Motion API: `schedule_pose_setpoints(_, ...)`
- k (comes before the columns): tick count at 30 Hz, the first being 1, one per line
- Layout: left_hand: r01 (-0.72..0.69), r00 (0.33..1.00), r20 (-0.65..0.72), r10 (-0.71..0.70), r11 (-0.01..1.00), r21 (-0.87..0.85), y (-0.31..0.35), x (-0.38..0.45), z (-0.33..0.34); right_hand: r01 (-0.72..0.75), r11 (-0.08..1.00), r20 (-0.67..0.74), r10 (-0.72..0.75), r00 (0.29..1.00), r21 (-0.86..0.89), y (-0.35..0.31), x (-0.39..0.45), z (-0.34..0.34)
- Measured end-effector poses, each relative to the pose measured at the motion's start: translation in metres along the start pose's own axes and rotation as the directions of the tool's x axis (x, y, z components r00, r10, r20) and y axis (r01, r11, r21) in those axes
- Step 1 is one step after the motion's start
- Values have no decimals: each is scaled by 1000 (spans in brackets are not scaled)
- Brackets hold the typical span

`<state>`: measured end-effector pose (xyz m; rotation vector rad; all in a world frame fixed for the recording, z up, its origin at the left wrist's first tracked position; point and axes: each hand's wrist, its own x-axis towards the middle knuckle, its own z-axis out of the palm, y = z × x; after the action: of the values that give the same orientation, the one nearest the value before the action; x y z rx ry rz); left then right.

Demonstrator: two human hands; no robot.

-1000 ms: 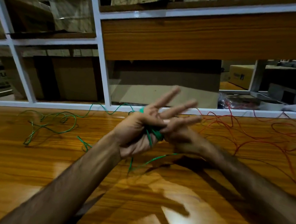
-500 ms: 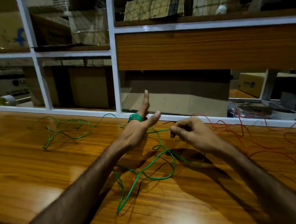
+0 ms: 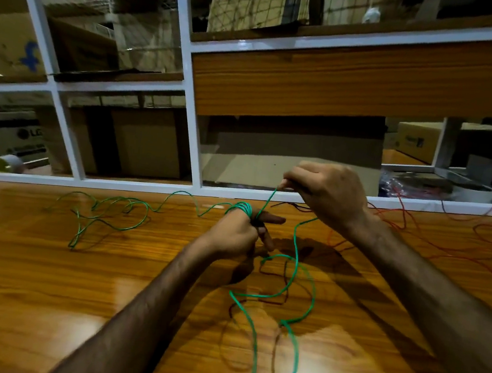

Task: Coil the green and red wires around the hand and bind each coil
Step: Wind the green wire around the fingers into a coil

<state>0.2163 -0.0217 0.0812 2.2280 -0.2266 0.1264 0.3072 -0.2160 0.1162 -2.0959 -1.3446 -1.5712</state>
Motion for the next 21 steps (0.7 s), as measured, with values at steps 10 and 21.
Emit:
schedule_pose_setpoints(10,149,952,302,44,797,-585,1,-2,-2,37,994,46,-33,998,-99,15,26,38)
schedule_pose_setpoints(21,502,649,706,283,537,-678,16,-17,9,55,998,51,-53,997,-28,-1,20,52)
